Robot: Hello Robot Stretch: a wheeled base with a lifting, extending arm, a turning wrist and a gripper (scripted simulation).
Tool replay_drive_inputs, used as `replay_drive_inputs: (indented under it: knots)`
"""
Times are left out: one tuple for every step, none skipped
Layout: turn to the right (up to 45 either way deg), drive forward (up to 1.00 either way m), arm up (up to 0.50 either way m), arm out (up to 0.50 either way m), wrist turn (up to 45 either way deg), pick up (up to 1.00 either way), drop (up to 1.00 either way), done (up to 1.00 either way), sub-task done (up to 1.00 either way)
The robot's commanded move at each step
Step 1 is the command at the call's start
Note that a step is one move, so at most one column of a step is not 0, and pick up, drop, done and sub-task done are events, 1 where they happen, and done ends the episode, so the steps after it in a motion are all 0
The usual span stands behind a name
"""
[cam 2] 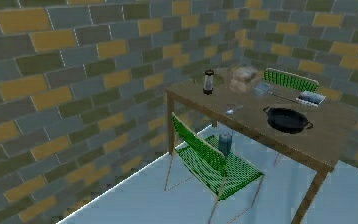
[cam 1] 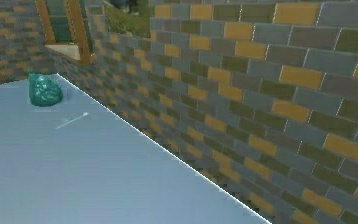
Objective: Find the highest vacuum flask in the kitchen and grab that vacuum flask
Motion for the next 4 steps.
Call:
replay_drive_inputs:
  knots:
    - [-42.0, 0.00, 0.00, 0.00, 0.0, 0.00, 0.00, 0.00, 0.00]
    - [0.0, 0.80, 0.00, 0.00, 0.0, 0.00, 0.00, 0.00, 0.00]
    - [-45.0, 0.00, 0.00, 0.00, 0.0, 0.00, 0.00, 0.00, 0.00]
    - [-3.0, 0.00, 0.00, 0.00, 0.0, 0.00, 0.00, 0.00, 0.00]
